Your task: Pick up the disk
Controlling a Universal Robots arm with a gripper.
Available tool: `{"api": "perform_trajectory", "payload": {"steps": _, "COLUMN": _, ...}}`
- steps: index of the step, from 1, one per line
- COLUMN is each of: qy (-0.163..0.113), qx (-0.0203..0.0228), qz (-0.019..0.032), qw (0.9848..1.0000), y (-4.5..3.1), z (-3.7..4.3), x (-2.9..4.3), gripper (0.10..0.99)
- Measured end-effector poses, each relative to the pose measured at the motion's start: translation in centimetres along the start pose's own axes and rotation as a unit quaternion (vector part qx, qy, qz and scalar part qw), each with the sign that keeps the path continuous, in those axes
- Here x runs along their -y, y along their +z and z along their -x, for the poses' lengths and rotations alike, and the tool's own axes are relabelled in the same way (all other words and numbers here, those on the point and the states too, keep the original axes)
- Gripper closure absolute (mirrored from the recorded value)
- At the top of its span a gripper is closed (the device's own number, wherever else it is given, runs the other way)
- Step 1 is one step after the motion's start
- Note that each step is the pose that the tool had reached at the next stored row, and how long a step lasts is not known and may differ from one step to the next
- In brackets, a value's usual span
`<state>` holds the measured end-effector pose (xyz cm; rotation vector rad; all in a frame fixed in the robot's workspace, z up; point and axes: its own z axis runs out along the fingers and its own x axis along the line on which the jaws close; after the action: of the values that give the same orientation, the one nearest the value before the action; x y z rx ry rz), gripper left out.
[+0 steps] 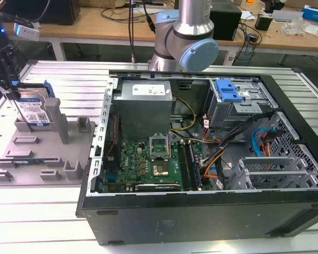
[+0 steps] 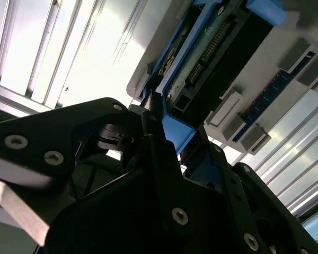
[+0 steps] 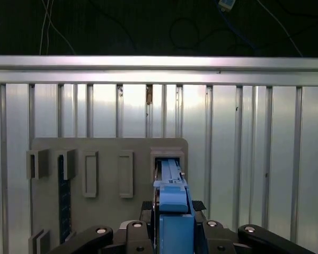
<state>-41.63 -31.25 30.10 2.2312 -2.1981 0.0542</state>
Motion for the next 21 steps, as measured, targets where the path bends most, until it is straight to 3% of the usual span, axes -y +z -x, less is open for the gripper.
{"api": "perform_trajectory", "payload": {"steps": 11, "qy": 0.000, "qx": 0.0003, "qz": 0.0000, "qw": 1.0000, "y": -0.48, "z": -0.02, "x": 0.01, "gripper": 0.718}}
{"api": "perform_trajectory", "payload": {"steps": 21, "qy": 0.000, "qx": 0.0003, "qz": 0.0000, "qw": 1.0000, "y": -2.97, "z": -0.09, "x": 0.05, "gripper": 0.718}}
